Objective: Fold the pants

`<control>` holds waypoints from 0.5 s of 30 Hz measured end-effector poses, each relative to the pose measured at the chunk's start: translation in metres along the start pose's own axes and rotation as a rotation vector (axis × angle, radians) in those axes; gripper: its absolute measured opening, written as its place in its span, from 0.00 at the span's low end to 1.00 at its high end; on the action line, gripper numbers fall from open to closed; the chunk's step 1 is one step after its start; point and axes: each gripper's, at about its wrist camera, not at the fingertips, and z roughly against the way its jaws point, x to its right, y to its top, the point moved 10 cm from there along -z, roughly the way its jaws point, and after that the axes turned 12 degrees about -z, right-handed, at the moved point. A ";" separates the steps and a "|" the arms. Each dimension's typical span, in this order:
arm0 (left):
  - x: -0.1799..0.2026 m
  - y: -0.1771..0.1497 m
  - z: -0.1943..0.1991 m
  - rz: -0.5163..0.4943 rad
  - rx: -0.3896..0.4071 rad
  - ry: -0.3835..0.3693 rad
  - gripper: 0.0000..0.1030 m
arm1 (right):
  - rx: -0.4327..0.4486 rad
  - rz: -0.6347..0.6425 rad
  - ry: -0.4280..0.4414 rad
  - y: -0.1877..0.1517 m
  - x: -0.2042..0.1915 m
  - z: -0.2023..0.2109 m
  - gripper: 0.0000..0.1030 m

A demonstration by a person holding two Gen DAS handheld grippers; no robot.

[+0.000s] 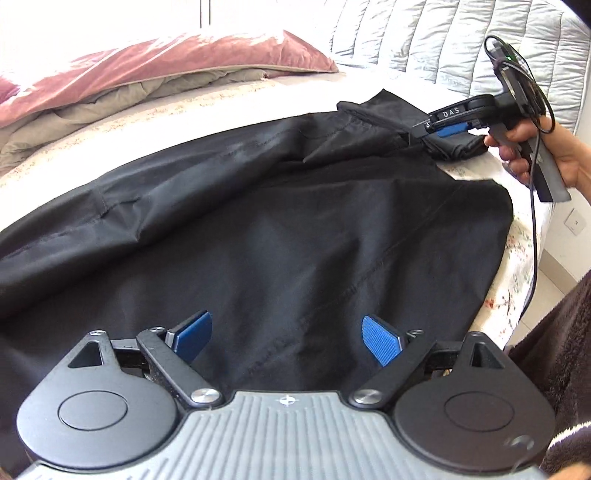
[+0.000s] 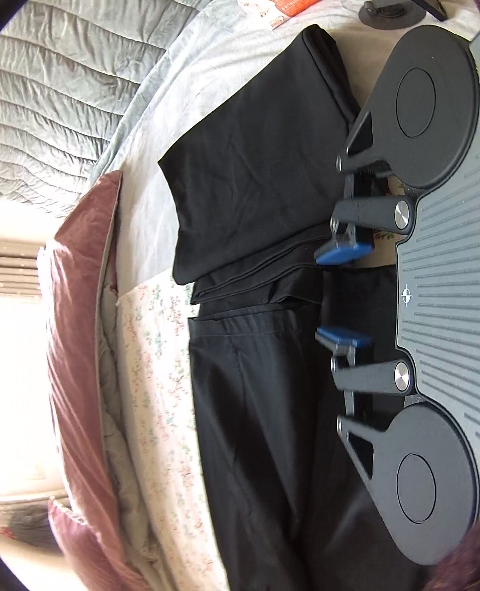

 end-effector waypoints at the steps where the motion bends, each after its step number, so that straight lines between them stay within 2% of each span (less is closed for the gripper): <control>1: -0.005 0.009 0.000 0.001 0.008 0.005 0.95 | 0.013 -0.051 0.026 0.005 0.001 0.004 0.63; 6: -0.026 0.063 -0.022 -0.030 0.013 0.034 0.95 | -0.025 -0.260 0.176 0.013 -0.007 -0.002 0.62; 12: -0.042 0.131 -0.071 -0.030 -0.007 0.034 0.95 | -0.071 -0.327 0.220 0.008 -0.018 -0.028 0.62; 15: -0.049 0.161 -0.101 -0.048 -0.008 0.047 1.00 | -0.094 -0.333 0.220 0.004 -0.015 -0.043 0.62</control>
